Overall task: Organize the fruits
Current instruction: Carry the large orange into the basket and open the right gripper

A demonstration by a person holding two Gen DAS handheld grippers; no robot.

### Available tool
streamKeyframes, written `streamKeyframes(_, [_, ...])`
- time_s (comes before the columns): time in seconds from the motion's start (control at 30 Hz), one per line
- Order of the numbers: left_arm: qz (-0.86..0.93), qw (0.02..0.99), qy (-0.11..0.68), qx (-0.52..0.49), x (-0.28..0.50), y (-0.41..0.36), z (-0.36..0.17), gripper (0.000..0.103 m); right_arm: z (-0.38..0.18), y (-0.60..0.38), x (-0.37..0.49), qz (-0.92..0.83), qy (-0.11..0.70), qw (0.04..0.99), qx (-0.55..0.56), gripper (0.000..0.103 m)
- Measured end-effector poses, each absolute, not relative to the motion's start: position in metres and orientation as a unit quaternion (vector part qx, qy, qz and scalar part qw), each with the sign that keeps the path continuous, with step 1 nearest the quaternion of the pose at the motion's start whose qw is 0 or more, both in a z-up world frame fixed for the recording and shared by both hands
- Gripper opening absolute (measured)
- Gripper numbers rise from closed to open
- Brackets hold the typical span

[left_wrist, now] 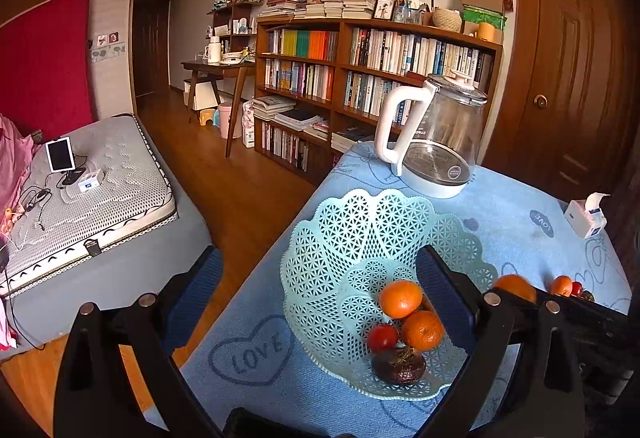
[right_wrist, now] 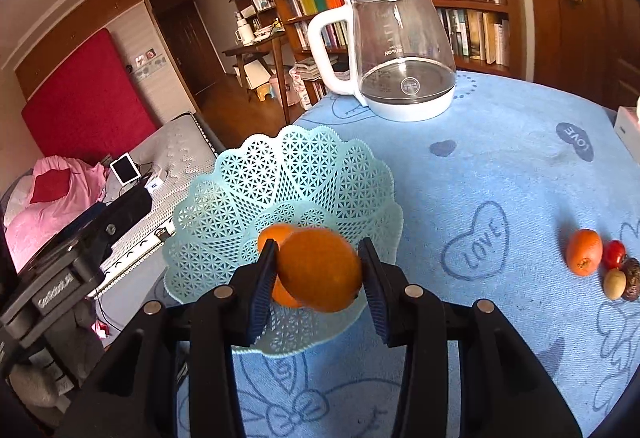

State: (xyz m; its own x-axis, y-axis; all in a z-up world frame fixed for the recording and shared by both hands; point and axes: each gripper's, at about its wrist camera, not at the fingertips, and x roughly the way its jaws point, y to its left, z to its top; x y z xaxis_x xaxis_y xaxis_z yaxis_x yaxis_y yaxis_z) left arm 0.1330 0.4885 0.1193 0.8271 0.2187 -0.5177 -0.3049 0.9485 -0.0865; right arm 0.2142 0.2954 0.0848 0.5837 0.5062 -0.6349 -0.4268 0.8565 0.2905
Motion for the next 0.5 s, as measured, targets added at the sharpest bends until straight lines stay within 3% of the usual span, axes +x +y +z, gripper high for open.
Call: streamKeyframes(0.5, [0.132,0.953,0.261,-0.079,0.134,0.483,0.118,0.098,0.076,0.268,0.206,0.247,0.374,0.889,0.088,0.042])
